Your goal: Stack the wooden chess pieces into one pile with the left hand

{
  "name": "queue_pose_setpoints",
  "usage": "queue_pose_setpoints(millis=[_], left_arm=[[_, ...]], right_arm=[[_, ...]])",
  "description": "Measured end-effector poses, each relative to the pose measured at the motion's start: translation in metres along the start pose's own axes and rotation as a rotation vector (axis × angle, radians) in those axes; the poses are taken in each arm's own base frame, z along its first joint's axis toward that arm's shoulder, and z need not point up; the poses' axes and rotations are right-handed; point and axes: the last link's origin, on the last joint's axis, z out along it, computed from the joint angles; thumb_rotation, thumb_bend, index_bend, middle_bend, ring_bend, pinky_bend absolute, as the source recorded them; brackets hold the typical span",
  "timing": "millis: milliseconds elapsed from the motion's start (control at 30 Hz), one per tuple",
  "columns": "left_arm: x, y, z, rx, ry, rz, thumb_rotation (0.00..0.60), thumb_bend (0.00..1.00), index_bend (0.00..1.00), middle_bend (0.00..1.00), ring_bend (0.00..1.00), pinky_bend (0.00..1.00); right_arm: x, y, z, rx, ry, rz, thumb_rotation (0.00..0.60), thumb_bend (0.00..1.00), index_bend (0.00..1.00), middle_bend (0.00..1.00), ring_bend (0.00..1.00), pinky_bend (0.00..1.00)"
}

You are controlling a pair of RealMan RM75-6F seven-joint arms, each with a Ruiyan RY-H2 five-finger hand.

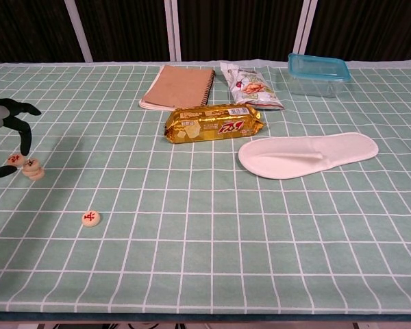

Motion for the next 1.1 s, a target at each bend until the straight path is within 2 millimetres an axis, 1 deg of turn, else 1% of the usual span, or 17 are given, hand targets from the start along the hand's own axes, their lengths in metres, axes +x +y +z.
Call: queue_pose_setpoints(millis=[133, 367, 667, 933, 1100], left_arm=[[-0.002, -0.003, 0.002, 0.011, -0.002, -0.003, 0.600, 0.32, 0.51, 0.07, 0.00, 0.00], [0.001, 0.002, 0.005, 0.002, 0.008, -0.007, 0.600, 0.32, 0.50, 0.07, 0.00, 0.00], [-0.003, 0.005, 0.007, 0.004, -0.005, 0.003, 0.600, 0.32, 0.50, 0.06, 0.00, 0.00], [0.002, 0.011, 0.009, 0.001, 0.010, 0.002, 0.600, 0.32, 0.50, 0.06, 0.00, 0.00], [-0.001, 0.011, 0.009, 0.003, -0.001, 0.007, 0.600, 0.32, 0.50, 0.06, 0.00, 0.00]], right_arm=[[0.000, 0.000, 0.000, -0.001, 0.000, 0.000, 0.600, 0.20, 0.09, 0.03, 0.00, 0.00], [0.000, 0.000, 0.000, 0.000, 0.000, -0.001, 0.600, 0.20, 0.09, 0.03, 0.00, 0.00], [0.000, 0.000, 0.000, -0.002, 0.000, 0.000, 0.600, 0.20, 0.09, 0.03, 0.00, 0.00], [0.000, 0.000, 0.000, -0.001, -0.001, 0.000, 0.600, 0.20, 0.09, 0.03, 0.00, 0.00], [0.000, 0.000, 0.000, -0.002, -0.001, 0.001, 0.600, 0.20, 0.09, 0.03, 0.00, 0.00]])
